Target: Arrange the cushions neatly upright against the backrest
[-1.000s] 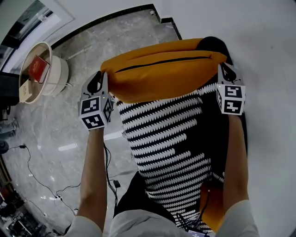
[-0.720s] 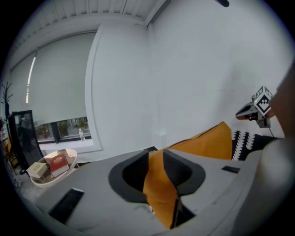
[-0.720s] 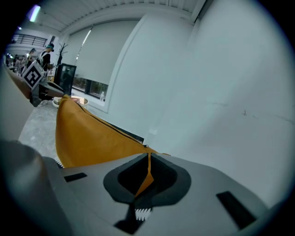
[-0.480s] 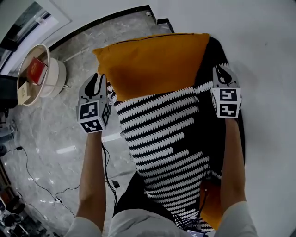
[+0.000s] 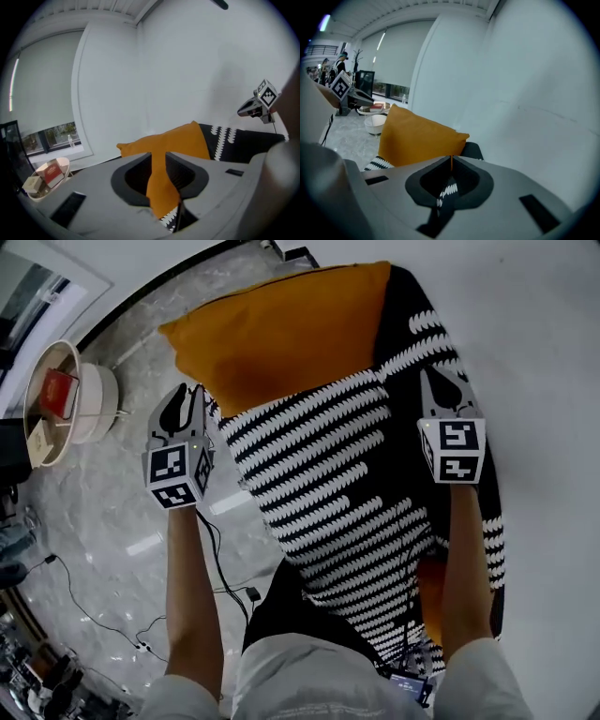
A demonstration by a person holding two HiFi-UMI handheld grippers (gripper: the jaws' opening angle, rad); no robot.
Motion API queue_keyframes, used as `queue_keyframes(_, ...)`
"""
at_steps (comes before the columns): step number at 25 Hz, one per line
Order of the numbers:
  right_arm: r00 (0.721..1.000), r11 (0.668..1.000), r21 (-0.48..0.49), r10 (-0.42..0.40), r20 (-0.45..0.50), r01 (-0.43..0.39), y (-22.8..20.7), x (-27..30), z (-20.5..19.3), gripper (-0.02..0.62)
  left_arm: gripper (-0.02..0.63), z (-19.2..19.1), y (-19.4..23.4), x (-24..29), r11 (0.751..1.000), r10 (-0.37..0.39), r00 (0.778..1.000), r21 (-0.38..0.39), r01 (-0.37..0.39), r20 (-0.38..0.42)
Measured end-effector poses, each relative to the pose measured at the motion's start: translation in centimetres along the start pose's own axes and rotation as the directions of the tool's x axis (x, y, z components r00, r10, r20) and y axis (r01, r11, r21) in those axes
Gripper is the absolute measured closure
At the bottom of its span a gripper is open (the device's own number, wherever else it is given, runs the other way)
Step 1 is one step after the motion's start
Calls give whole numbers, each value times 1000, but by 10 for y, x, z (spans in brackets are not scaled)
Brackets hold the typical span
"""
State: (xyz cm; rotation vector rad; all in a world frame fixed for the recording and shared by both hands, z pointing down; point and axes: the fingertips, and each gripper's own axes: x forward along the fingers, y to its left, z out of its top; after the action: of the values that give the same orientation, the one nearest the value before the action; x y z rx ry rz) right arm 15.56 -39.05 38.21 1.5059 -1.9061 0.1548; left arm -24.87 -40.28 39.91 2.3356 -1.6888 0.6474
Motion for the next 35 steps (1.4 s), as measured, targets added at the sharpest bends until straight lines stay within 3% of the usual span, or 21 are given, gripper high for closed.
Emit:
queue_keyframes(4, 998, 998, 62, 16, -57, -13, 19, -60, -48, 592, 535, -6, -56, -24, 990, -124, 992, 71, 125, -24)
queue_keyframes(9, 997, 992, 124, -20, -75, 30, 27, -143, -90, 592, 581, -11, -132, -56, 957, -270, 962, 103, 273, -40)
queue_keyframes(17, 982, 967, 193, -140, -130, 164, 1, -273, -134, 592, 588, 9, -250, -111, 871, -468, 882, 135, 472, -61)
queue_keyframes(28, 912, 866, 293, -358, -203, 405, -40, -469, -193, 592, 588, 55, -411, -220, 656, -717, 694, 273, 704, -68)
queue_keyframes(35, 838, 762, 354, -464, -286, 542, -44, -588, -249, 592, 589, 72, -499, -289, 507, -820, 567, 363, 782, -75)
